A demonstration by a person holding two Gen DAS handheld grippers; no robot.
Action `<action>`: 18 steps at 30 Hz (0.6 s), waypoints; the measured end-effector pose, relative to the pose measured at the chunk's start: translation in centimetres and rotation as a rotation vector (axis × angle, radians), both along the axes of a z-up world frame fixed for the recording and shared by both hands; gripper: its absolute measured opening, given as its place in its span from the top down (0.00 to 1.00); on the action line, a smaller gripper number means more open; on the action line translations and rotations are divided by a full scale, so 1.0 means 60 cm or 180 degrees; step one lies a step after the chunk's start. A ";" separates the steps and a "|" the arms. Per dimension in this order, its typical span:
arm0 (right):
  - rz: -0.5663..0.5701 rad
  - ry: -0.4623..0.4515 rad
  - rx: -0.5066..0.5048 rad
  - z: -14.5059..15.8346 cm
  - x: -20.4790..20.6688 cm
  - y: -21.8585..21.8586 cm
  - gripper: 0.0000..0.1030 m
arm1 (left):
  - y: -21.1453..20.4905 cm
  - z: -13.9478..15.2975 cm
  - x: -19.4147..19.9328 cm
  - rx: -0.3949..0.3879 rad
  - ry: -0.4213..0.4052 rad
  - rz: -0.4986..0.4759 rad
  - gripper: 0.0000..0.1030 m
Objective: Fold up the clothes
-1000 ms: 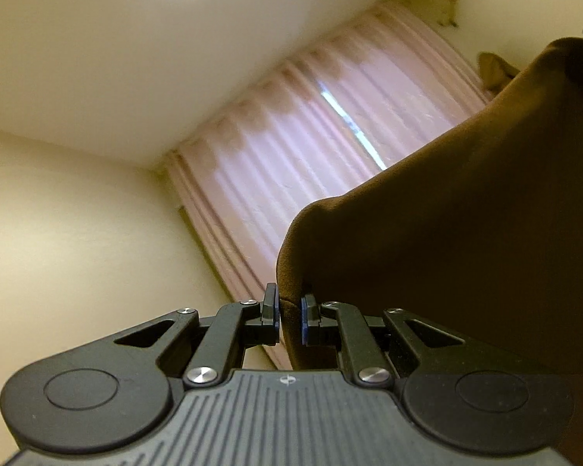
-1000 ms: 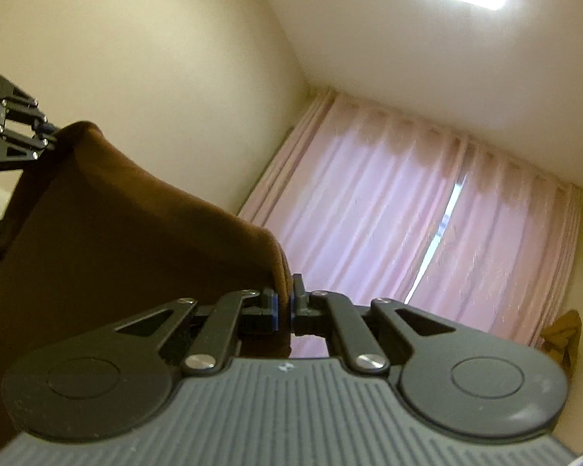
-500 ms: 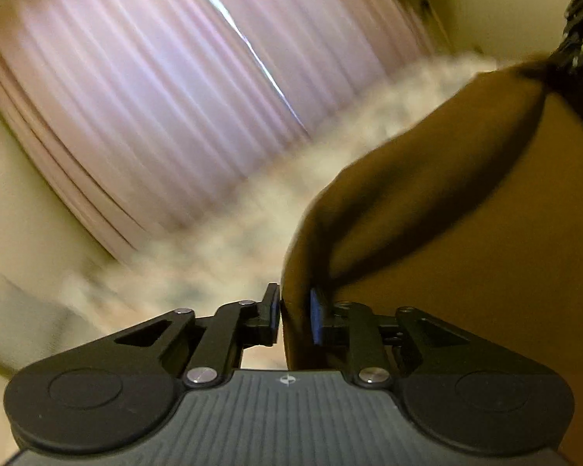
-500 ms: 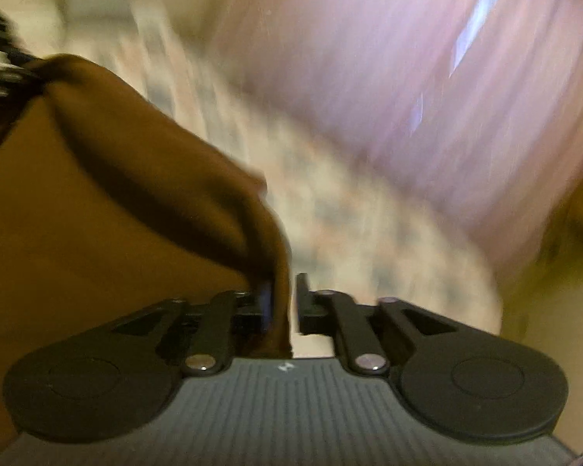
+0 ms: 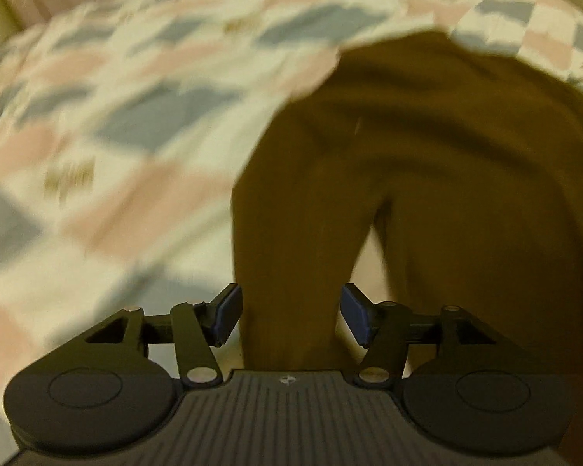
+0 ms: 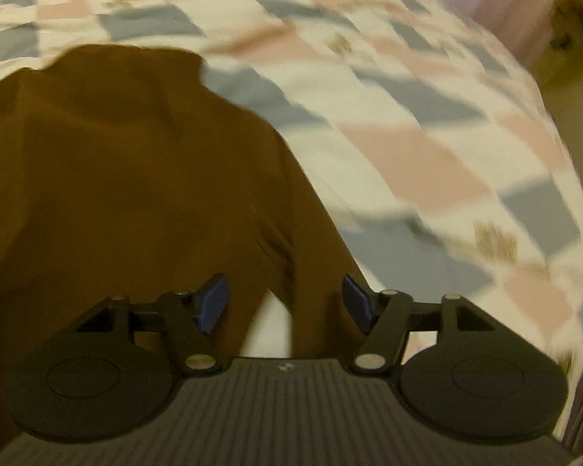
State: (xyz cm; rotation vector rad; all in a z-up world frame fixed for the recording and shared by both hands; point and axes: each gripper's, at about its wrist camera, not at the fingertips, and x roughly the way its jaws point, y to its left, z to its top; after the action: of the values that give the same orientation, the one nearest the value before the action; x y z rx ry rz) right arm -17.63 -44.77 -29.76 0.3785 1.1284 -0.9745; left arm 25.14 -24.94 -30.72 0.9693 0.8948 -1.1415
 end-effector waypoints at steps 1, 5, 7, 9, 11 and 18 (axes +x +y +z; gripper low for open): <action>-0.0082 -0.0013 0.0014 -0.001 -0.021 0.008 0.39 | 0.015 -0.007 -0.003 0.0068 0.0011 0.0083 0.41; -0.0206 -0.0148 0.0098 -0.014 -0.056 0.041 0.26 | 0.059 -0.045 -0.022 0.0279 0.0021 0.0444 0.26; -0.0167 -0.0045 0.0112 -0.033 -0.060 0.055 0.24 | 0.070 -0.075 -0.025 0.0399 -0.0103 0.0562 0.39; -0.0130 0.0241 0.0070 -0.057 -0.061 0.055 0.29 | 0.065 -0.085 -0.031 0.0405 -0.0240 0.0445 0.81; -0.0178 0.0131 0.0108 -0.063 -0.078 0.044 0.49 | 0.049 -0.074 -0.044 0.0454 -0.0612 0.0093 0.93; -0.0250 0.0193 0.0067 -0.042 -0.113 0.006 0.88 | 0.023 0.038 0.015 0.0422 -0.2111 -0.0564 0.93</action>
State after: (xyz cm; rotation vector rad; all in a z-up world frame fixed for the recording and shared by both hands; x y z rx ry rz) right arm -24.39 -44.40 -32.30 0.4151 1.1866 -1.0497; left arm 26.02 -23.56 -28.46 1.4443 0.3521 -0.8207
